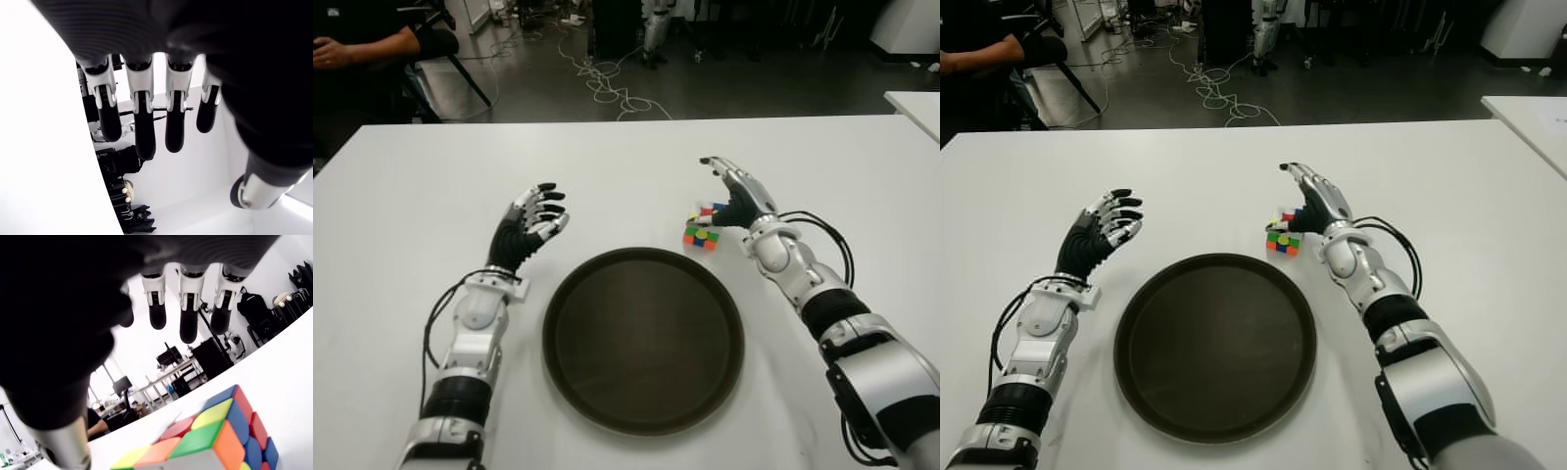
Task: Pick up the Rubik's Cube and put it in the plate
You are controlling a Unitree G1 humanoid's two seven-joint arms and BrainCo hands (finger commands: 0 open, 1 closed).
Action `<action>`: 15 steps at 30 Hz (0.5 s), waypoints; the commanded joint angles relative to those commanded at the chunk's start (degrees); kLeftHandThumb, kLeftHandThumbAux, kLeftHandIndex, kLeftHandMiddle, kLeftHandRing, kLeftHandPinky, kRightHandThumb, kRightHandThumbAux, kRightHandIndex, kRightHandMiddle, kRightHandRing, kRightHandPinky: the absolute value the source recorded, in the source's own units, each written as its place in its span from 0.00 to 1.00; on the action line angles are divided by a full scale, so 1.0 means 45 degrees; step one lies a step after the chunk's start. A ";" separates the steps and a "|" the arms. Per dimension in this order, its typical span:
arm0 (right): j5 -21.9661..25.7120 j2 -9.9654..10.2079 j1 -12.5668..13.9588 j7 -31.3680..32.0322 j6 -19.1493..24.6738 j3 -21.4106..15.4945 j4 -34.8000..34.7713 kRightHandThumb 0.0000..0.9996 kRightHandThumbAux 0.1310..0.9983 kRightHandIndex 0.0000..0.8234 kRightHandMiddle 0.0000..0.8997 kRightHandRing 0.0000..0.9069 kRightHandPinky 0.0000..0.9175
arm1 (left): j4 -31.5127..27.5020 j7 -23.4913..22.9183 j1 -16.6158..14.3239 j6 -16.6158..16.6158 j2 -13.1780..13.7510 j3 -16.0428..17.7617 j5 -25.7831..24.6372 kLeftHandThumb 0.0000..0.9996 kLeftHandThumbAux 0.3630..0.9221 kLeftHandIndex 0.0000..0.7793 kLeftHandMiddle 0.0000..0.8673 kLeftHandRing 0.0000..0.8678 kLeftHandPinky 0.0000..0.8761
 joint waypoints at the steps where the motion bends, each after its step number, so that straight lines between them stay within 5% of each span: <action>1: -0.0023 -0.0016 0.0004 0.0121 0.0105 0.0043 -0.0069 0.00 0.76 0.12 0.15 0.17 0.18 | 0.0003 0.0010 0.0002 -0.0008 0.0006 -0.0002 0.0015 0.11 0.47 0.26 0.31 0.33 0.33; 15: -0.0158 -0.0182 -0.0052 0.0762 0.0316 0.0561 -0.0105 0.00 0.77 0.12 0.17 0.18 0.20 | 0.0101 0.0014 -0.0016 -0.0043 0.0044 -0.0002 0.0107 0.10 0.44 0.25 0.32 0.33 0.34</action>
